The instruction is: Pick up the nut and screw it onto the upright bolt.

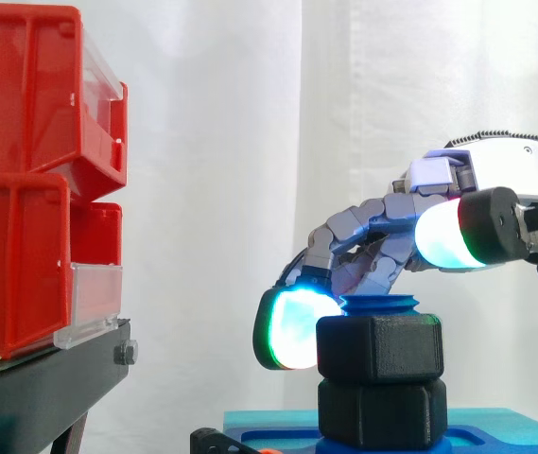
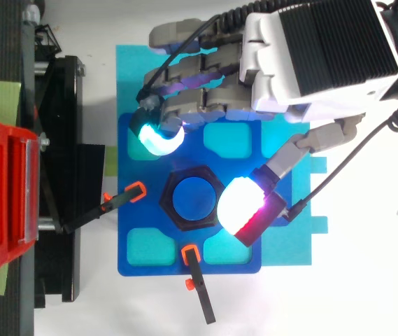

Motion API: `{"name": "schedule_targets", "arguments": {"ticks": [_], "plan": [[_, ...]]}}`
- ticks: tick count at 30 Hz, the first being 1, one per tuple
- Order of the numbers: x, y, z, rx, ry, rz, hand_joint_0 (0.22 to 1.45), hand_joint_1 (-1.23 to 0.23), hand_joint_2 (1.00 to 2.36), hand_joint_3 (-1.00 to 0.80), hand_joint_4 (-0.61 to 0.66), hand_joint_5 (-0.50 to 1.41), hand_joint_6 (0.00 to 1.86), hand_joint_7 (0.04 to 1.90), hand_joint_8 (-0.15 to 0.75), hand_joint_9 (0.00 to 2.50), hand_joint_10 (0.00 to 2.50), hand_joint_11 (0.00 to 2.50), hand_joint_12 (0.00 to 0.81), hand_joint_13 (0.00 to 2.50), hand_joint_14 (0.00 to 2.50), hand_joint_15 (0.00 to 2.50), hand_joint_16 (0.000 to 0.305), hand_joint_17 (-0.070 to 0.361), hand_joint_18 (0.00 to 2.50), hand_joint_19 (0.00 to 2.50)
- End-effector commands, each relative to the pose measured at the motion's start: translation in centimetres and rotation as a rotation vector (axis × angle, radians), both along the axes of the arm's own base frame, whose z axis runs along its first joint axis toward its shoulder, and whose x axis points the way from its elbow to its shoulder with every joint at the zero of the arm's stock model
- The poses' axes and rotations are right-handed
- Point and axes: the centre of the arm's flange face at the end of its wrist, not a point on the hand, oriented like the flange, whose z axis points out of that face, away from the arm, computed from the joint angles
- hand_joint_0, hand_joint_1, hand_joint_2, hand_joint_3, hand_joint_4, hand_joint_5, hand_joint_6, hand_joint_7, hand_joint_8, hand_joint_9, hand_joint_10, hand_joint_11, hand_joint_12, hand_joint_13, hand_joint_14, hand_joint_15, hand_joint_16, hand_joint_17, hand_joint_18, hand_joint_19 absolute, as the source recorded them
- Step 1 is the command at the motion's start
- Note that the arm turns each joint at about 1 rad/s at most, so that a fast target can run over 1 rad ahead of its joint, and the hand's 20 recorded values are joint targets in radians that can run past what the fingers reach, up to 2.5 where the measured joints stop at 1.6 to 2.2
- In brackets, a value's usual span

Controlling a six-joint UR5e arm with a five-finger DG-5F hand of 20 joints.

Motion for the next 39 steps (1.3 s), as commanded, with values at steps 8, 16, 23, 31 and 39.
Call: {"name": "schedule_targets", "arguments": {"ticks": [8, 16, 23, 31, 39], "plan": [[0.4, 1.9, 0.1, 0.001, -0.014, 0.015, 0.45, -0.15, 1.00, -0.50, 0.26, -0.11, 0.50, 0.73, 0.247, 0.80, 0.00, 0.00, 0.300, 0.37, 0.00, 0.00, 0.039, 0.087, 0.07, 0.00], [0.5, 2.7, 0.0, 0.001, 0.000, 0.008, 0.46, -0.16, 1.00, -0.50, 0.26, -0.10, 0.50, 0.77, 0.255, 0.80, 0.00, 0.00, 0.300, 0.37, 0.00, 0.00, 0.038, 0.087, 0.06, 0.00], [0.5, 2.8, 0.0, 0.001, 0.000, 0.009, 0.46, -0.17, 1.00, -0.50, 0.28, -0.09, 0.50, 0.82, 0.257, 0.81, 0.00, 0.00, 0.298, 0.37, 0.00, 0.00, 0.038, 0.085, 0.06, 0.00], [-0.5, 2.8, -2.7, 0.002, 0.011, 0.011, 0.47, -0.18, 1.00, -0.50, 0.28, -0.09, 0.50, 0.84, 0.260, 0.82, 0.00, 0.00, 0.298, 0.38, 0.00, 0.00, 0.037, 0.084, 0.07, 0.00], [-0.2, 2.7, -2.3, 0.034, -0.013, 0.009, 0.47, -0.20, 1.00, -0.50, 0.29, -0.08, 0.50, 0.89, 0.263, 0.83, 0.00, 0.00, 0.297, 0.39, 0.00, 0.00, 0.037, 0.082, 0.07, 0.00]]}}
